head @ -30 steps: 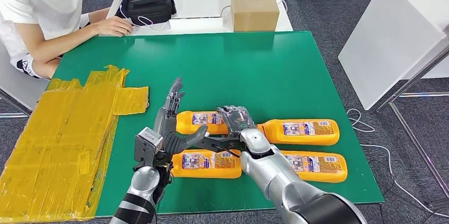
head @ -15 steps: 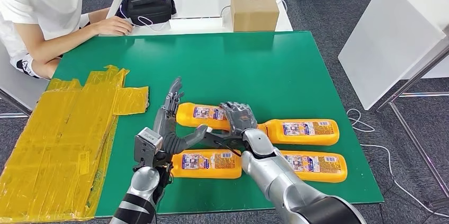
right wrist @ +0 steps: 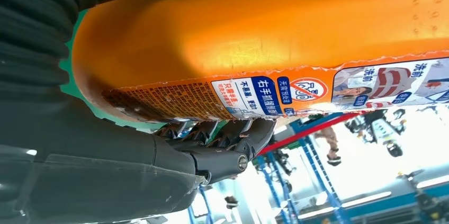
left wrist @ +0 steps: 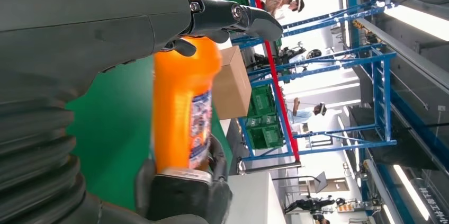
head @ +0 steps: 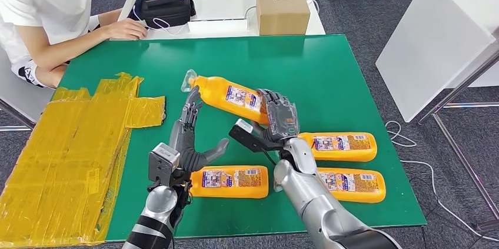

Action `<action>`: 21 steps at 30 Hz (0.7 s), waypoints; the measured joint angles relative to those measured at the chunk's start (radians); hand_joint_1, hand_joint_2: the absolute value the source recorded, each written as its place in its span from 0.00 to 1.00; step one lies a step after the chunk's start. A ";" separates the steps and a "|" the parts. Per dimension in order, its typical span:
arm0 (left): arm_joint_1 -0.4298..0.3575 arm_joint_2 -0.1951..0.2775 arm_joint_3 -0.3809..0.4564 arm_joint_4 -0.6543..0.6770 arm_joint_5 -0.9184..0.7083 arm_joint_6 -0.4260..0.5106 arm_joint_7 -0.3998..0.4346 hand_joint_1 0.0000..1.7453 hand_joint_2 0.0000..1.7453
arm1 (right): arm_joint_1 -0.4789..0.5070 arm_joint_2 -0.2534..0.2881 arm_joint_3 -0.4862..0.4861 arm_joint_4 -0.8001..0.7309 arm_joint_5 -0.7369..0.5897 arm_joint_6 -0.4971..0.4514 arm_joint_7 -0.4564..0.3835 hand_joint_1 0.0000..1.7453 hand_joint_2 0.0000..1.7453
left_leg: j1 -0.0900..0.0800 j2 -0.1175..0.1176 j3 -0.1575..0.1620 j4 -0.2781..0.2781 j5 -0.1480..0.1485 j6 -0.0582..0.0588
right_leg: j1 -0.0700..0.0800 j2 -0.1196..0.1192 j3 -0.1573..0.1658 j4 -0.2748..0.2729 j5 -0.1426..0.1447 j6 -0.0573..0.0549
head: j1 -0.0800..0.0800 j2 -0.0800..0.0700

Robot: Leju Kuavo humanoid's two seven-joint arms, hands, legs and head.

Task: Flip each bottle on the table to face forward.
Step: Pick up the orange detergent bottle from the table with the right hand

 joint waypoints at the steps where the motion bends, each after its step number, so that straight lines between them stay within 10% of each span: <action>1: 0.000 0.000 0.000 0.000 0.000 0.000 0.000 0.00 1.00 | 0.003 0.000 -0.005 -0.007 -0.001 0.000 -0.001 1.00 1.00 | 0.000 0.000 0.000 0.000 0.000 0.000 | 0.000 0.000 0.000 0.000 0.000 0.000 | 0.000 0.000; 12: 0.000 0.000 0.000 0.000 0.000 0.001 -0.001 0.00 1.00 | 0.016 0.000 -0.028 -0.041 -0.016 -0.004 -0.014 1.00 1.00 | 0.000 0.000 0.000 0.000 0.000 0.000 | 0.000 0.000 0.000 0.000 0.000 0.000 | 0.000 0.000; 21: 0.011 0.000 0.002 -0.020 -0.006 0.025 -0.018 0.00 1.00 | 0.116 0.000 -0.073 -0.266 -0.323 0.005 -0.205 1.00 1.00 | 0.000 -0.001 -0.001 0.000 0.000 0.000 | 0.000 0.000 0.000 0.000 0.000 0.000 | 0.000 0.000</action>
